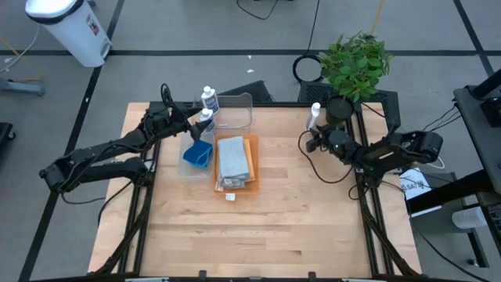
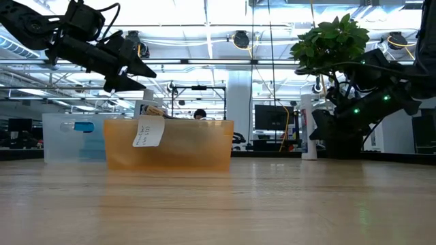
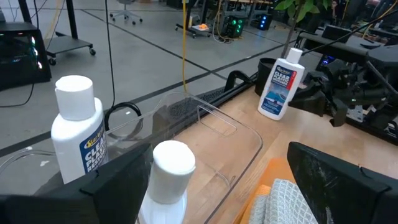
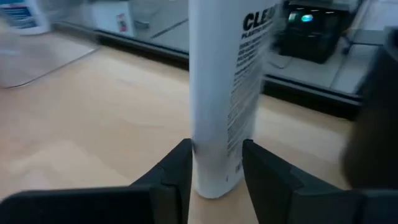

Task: Pick & Place Kitchen Items
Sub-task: Put the plastic restorer bottle into the transparent bin

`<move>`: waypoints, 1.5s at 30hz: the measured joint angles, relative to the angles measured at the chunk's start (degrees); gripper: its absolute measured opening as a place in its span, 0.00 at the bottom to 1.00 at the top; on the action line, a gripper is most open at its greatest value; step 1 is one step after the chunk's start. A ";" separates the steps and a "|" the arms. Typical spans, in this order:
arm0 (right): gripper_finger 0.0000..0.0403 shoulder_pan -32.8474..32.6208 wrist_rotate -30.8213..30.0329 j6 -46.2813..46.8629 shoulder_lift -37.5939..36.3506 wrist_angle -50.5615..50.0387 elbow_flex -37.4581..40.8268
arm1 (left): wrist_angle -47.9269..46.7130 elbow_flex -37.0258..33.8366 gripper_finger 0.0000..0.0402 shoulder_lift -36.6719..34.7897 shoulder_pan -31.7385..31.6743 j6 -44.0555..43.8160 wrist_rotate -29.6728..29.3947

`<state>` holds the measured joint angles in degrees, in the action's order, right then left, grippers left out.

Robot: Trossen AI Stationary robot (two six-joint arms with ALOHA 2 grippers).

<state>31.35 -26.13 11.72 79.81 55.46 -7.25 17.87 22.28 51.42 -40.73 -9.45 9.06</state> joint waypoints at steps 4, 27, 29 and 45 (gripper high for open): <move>0.23 0.03 -1.07 -0.65 0.00 0.02 0.00 | -0.02 0.00 0.93 0.00 0.00 -0.06 0.00; 0.30 -1.93 5.16 -1.41 0.00 6.58 -0.09 | -0.17 0.00 0.93 0.00 0.04 -0.15 0.09; 0.37 -3.63 4.32 -4.49 0.00 7.25 -0.26 | -0.17 -0.02 0.93 0.00 0.04 -0.18 0.09; 0.65 -14.33 -16.95 -12.37 0.00 -12.06 -15.90 | -1.47 -0.01 0.93 0.02 0.61 0.29 0.04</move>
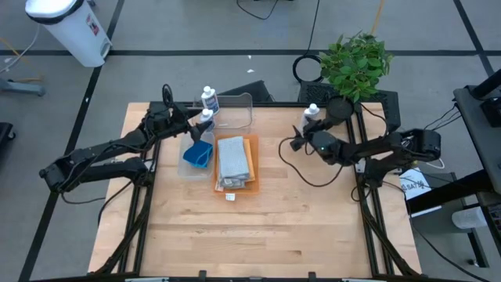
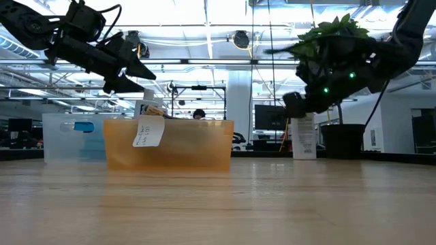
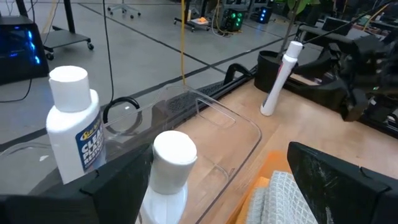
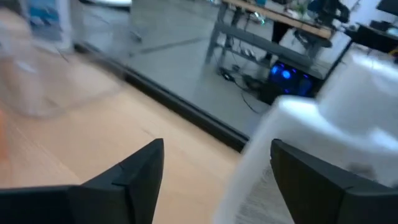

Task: Pick & Place Kitchen Items
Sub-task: Put the plastic restorer bottle into the transparent bin

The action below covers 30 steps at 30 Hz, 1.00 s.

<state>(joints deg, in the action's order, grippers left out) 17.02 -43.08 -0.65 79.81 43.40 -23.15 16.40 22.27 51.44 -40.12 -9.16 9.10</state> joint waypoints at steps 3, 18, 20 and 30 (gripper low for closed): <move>0.64 -1.60 -0.45 -1.68 -1.01 2.67 -0.05 | 0.01 0.01 0.93 0.00 0.33 -0.01 -0.01; 0.53 -4.22 -18.50 -6.07 -10.37 3.51 1.87 | -0.26 -0.01 0.93 0.00 0.64 -0.05 0.00; 0.51 -2.80 -16.95 -5.28 -10.41 3.45 2.71 | -0.29 -0.01 0.93 0.00 0.64 -0.04 -0.02; 0.53 5.20 -2.22 1.00 -10.44 3.51 3.44 | -0.90 -0.01 0.93 0.00 1.43 -0.07 -0.07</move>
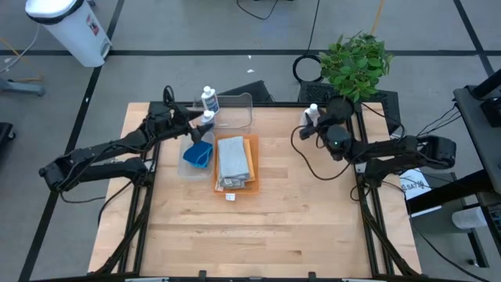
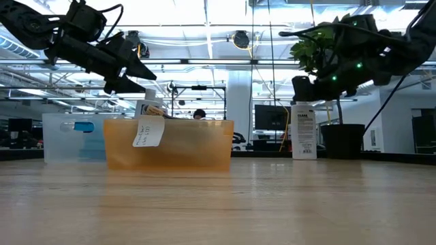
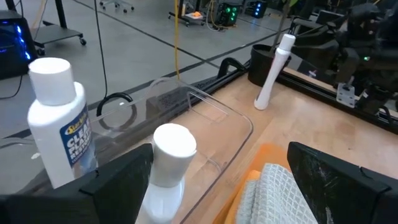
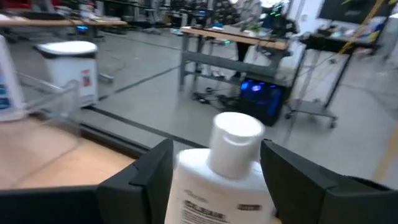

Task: Pick & Place Kitchen Items
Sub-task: Put the plastic restorer bottle into the transparent bin

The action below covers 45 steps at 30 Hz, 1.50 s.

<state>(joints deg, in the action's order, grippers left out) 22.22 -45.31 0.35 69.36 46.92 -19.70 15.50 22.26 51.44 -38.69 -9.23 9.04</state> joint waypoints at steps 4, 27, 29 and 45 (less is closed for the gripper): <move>0.53 1.86 3.57 1.17 0.07 0.00 0.00 | 0.03 0.00 0.93 0.00 0.23 0.00 -0.02; 0.27 7.35 12.55 2.09 2.73 3.02 -0.02 | 0.20 0.00 0.93 0.00 0.21 0.48 -0.13; 0.20 7.35 12.65 2.00 2.75 3.37 -0.02 | 0.16 0.00 0.93 0.00 0.21 0.48 -0.13; 0.20 3.12 44.25 3.69 2.80 6.59 0.00 | 0.30 0.00 0.93 0.00 0.21 -0.63 -0.02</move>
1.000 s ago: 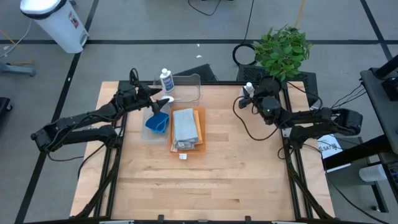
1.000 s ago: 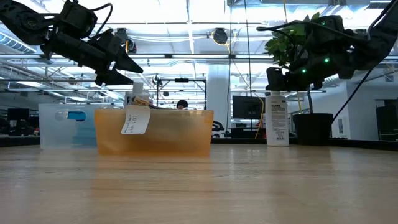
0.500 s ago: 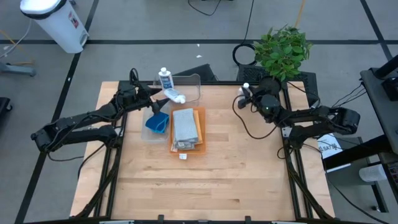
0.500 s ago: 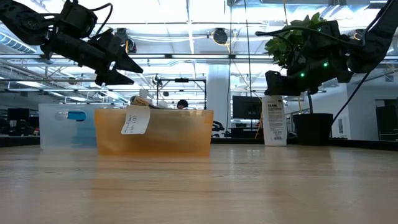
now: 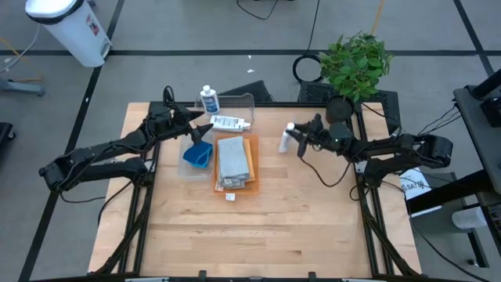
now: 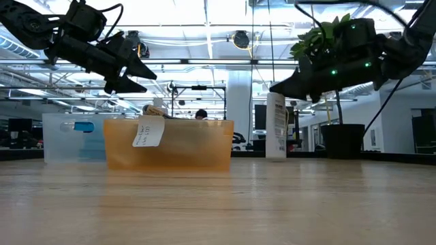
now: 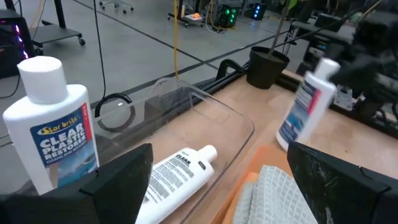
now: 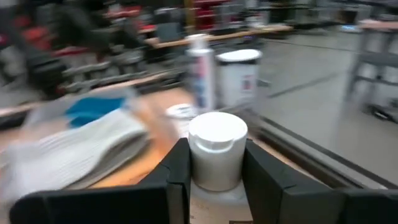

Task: Pick & Place Kitchen Items
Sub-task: Put the plastic restorer bottle into the transparent bin

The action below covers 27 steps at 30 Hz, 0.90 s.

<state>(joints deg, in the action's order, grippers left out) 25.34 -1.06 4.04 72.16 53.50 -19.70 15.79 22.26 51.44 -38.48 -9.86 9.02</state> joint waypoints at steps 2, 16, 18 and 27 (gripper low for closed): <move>0.20 -1.55 2.19 -3.36 0.00 -0.42 0.00 | 0.44 0.00 0.93 0.00 0.16 -0.92 0.42; 0.21 -7.10 2.73 -9.45 4.09 -0.42 -0.18 | 14.84 0.91 0.93 9.08 12.22 -0.82 4.62; 0.22 -7.07 2.53 -9.62 4.59 -0.36 -0.24 | 15.01 2.20 0.93 10.73 13.82 -0.63 4.50; 0.48 -7.75 2.37 -7.80 4.72 4.07 -0.04 | 14.97 8.16 0.93 18.45 19.17 -0.38 4.44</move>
<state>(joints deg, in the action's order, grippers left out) 17.59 1.31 -3.77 76.88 57.57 -19.75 30.77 30.42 69.89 -19.31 -10.24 13.45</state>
